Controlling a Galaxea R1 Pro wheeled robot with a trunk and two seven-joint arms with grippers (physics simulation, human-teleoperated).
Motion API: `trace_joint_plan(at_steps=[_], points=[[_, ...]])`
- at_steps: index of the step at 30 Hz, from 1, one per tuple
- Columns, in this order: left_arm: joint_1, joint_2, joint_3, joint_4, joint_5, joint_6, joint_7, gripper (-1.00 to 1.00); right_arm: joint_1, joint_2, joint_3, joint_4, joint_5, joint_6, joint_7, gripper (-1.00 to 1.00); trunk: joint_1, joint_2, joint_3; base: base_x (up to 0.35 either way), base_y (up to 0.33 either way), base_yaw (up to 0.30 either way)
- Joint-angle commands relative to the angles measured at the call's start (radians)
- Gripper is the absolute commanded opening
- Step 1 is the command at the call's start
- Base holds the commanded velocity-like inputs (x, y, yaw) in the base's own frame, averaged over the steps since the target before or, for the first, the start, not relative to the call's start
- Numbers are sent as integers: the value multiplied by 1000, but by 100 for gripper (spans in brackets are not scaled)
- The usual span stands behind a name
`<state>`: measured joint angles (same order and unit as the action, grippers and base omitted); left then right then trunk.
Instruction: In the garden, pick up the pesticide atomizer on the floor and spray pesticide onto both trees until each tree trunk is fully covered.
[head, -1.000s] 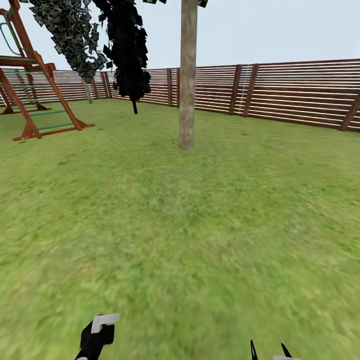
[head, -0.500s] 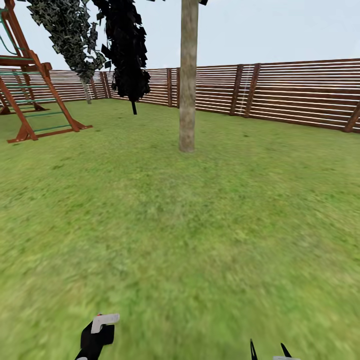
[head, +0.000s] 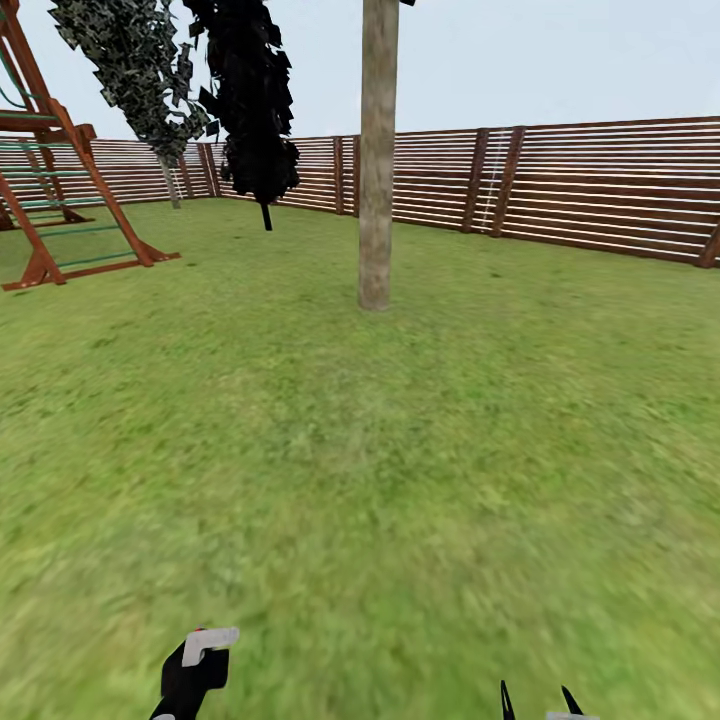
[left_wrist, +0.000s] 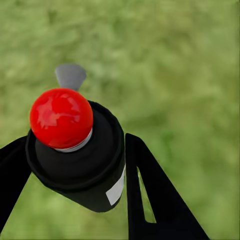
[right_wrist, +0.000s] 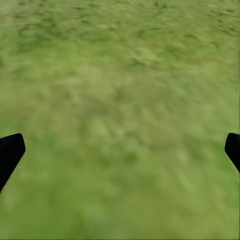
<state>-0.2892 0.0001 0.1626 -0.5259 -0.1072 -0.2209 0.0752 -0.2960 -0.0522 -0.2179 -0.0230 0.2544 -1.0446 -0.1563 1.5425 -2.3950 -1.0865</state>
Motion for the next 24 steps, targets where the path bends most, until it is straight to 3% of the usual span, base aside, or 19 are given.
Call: trace_joint_plan(at_steps=[1, 11, 16, 24], points=[[0, 0, 0, 0, 0, 0, 0, -100, 0, 0, 0, 0, 0, 0, 0, 100, 0, 0, 0, 340, 0, 0], [0, 0, 0, 1, 0, 0, 0, -100, 0, 0, 0, 1, 0, 2, 0, 100, 0, 0, 0, 340, 0, 0], [0, 0, 0, 2, 0, 0, 0, -100, 0, -1, -1, 0, -2, 127, 1, 100, 0, 0, 0, 340, 0, 0], [0, 0, 0, 7, 0, 0, 0, -100, 0, -3, -2, 0, -3, 144, 0, 100, 0, 0, 0, 340, 0, 0]])
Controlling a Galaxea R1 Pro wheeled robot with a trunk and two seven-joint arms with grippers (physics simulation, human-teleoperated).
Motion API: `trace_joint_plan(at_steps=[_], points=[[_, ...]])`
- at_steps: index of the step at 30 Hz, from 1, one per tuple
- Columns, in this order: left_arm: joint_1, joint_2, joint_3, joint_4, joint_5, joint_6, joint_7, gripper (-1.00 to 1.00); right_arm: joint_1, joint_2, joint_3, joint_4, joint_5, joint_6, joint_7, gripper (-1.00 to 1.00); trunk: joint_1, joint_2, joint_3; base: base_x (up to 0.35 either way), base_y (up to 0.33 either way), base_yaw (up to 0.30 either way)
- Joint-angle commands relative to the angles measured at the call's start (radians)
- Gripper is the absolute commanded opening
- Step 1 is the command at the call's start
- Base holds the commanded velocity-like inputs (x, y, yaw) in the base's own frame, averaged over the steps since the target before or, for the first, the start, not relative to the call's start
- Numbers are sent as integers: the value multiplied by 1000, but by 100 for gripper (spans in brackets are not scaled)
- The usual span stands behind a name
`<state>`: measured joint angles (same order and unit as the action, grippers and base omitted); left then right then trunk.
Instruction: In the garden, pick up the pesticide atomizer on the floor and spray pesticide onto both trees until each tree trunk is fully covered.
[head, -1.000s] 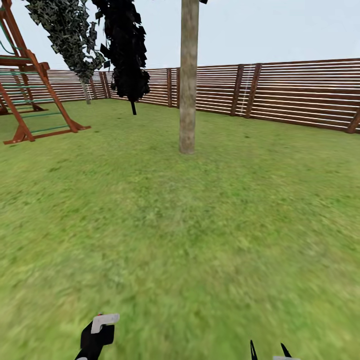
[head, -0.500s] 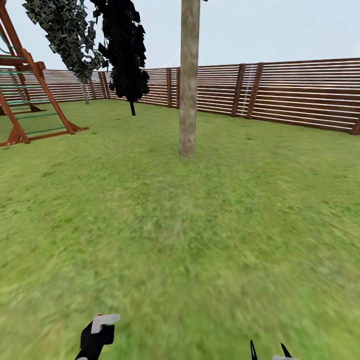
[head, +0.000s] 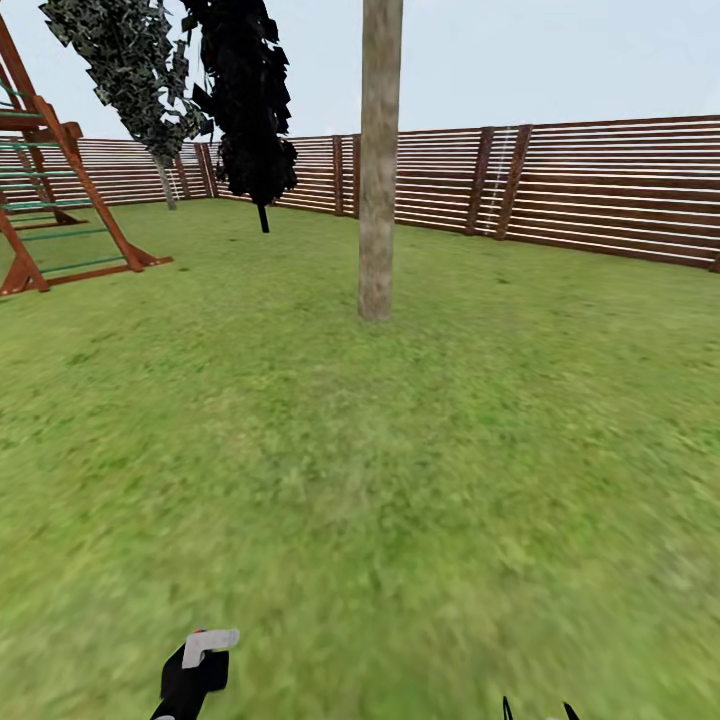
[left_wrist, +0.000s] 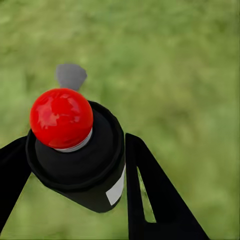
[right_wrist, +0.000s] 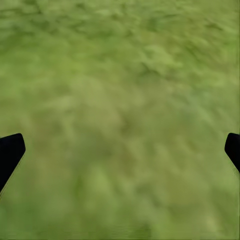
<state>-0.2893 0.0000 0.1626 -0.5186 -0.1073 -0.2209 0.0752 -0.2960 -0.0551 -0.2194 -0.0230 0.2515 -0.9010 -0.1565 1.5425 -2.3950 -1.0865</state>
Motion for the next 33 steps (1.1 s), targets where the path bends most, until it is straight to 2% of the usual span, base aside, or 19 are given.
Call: trace_joint_plan(at_steps=[1, 22, 29, 33], points=[[0, 0, 0, 1, 0, 0, 0, -100, 0, 0, 0, 0, 0, -1, 0, 100, 0, 0, 0, 340, 0, 0], [0, 0, 0, 3, 0, 0, 0, -100, 0, -11, 0, -2, -2, -3, -2, 100, 0, 0, 0, 340, 0, -2], [0, 0, 0, -1, 0, 0, 0, -100, 0, -11, 0, -2, -2, -3, -2, 100, 0, 0, 0, 340, 0, -251], [0, 1, 0, 0, -1, 0, 0, -100, 0, -11, 0, -2, -2, -3, -2, 100, 0, 0, 0, 340, 0, -69]])
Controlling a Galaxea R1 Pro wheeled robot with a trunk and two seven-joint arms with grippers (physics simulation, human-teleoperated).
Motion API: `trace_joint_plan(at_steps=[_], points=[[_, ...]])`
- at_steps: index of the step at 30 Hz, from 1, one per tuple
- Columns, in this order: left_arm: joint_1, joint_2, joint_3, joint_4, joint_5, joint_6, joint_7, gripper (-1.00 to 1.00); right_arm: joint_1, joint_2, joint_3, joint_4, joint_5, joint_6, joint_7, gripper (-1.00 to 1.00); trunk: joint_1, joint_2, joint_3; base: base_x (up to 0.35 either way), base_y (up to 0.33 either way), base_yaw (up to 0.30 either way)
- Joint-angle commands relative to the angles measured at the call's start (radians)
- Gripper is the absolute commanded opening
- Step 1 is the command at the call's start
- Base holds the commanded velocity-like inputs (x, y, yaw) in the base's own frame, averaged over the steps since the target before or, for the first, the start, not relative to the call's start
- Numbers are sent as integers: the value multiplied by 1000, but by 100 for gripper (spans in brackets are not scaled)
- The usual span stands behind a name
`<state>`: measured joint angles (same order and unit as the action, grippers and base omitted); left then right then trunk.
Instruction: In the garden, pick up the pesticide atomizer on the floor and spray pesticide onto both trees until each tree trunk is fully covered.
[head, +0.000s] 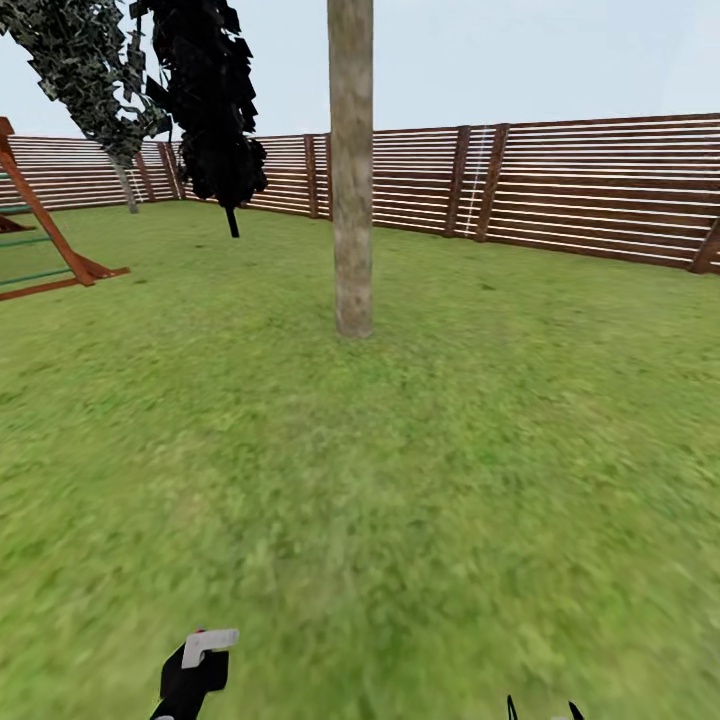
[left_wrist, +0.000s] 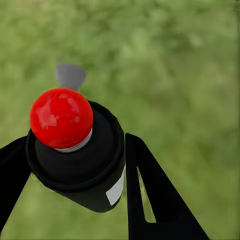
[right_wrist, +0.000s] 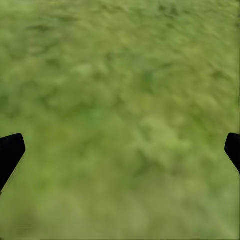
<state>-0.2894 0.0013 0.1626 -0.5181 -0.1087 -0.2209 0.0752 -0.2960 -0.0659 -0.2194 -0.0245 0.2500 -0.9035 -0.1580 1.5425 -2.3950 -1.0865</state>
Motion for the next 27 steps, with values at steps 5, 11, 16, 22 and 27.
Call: trace_joint_plan(at_steps=[5, 11, 16, 22, 27], points=[[0, 0, 0, 1, 0, 0, 0, -100, 0, 1, 0, 0, 0, 0, 1, 100, 0, 0, 0, 340, 0, -3], [0, 0, 0, 1, 0, 0, 0, -100, 0, 1, 0, 1, 0, 0, 2, 100, 0, 0, 0, 340, 0, 0], [1, 0, 0, 1, 0, 0, 0, -100, 0, 1, 0, 0, 0, 0, 2, 100, 0, 0, 0, 340, 0, 0], [0, 0, 0, 1, 0, 0, 0, -100, 0, 1, 0, 1, 1, 0, 2, 100, 0, 0, 0, 340, 0, 0], [0, 0, 0, 1, 0, 0, 0, -100, 0, 1, 0, 0, 1, 0, 2, 100, 0, 0, 0, 340, 0, 0]])
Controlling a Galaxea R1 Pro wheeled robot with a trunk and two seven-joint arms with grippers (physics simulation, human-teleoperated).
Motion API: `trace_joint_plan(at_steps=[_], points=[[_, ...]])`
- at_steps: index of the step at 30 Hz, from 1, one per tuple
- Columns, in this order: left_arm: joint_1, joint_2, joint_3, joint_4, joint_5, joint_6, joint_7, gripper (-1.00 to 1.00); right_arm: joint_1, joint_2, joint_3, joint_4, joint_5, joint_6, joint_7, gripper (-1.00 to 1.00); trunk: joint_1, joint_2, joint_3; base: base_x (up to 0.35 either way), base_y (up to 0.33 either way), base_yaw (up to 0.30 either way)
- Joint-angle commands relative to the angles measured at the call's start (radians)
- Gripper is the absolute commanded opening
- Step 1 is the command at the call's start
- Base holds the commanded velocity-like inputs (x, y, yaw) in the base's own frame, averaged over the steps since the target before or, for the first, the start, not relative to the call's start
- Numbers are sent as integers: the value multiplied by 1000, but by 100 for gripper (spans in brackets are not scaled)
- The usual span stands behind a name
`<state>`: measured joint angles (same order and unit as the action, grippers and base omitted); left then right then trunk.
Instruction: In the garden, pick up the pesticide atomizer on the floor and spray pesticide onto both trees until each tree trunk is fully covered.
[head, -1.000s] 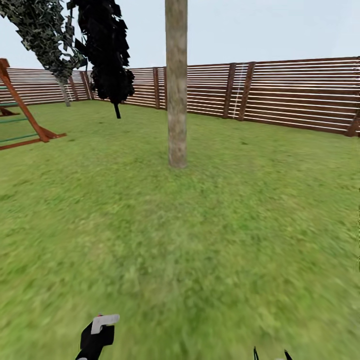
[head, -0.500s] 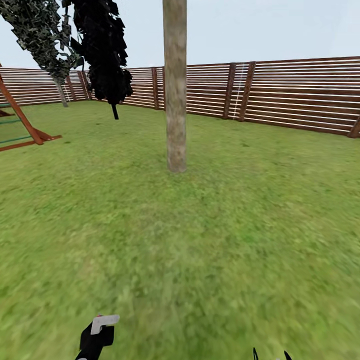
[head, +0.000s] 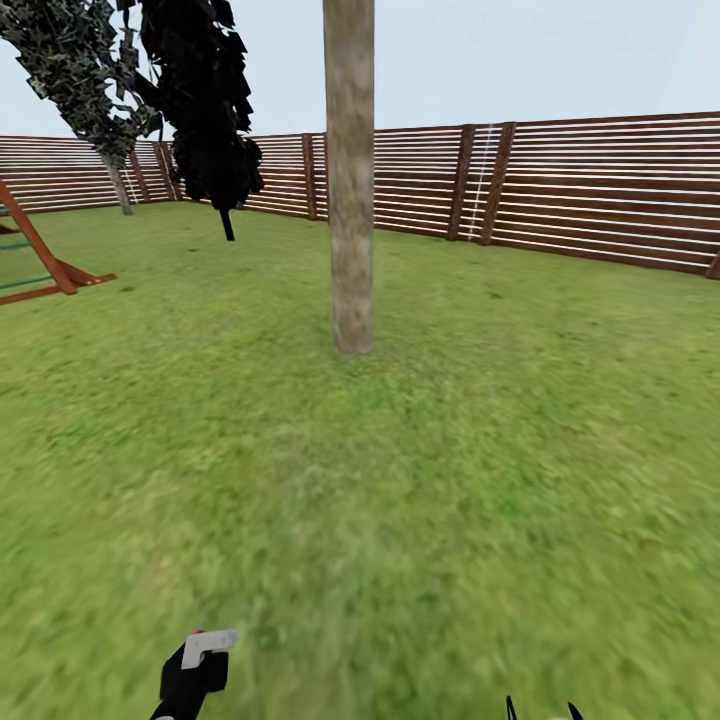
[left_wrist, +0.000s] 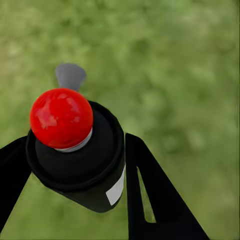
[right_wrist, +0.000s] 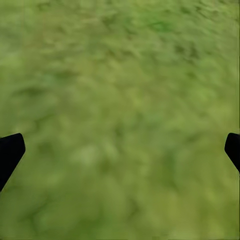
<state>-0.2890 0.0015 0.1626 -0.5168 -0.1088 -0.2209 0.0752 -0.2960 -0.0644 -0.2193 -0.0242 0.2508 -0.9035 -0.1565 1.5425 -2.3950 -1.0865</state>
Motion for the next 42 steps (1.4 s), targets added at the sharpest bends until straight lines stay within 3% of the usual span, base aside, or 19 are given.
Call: trace_joint_plan(at_steps=[1, 27, 38, 42], points=[[0, 0, 0, 0, 0, 0, 0, -100, 0, 0, 1, 0, 0, 0, 0, 100, 0, 0, 0, 340, 0, 0], [0, 0, 2, 3, 7, -1, -4, -100, 0, 1, 1, -5, 0, -3, 0, 100, 0, 0, 0, 340, 0, 0], [-4, 3, -5, -98, 0, 16, -12, -100, 0, -1, 0, -1, -1, -3, 0, 100, 0, 0, 0, 340, 0, 0], [-15, 2, -6, -172, -1, 89, -14, -100, 0, 0, 0, -7, 0, -2, 0, 100, 0, 0, 0, 340, 0, 0]])
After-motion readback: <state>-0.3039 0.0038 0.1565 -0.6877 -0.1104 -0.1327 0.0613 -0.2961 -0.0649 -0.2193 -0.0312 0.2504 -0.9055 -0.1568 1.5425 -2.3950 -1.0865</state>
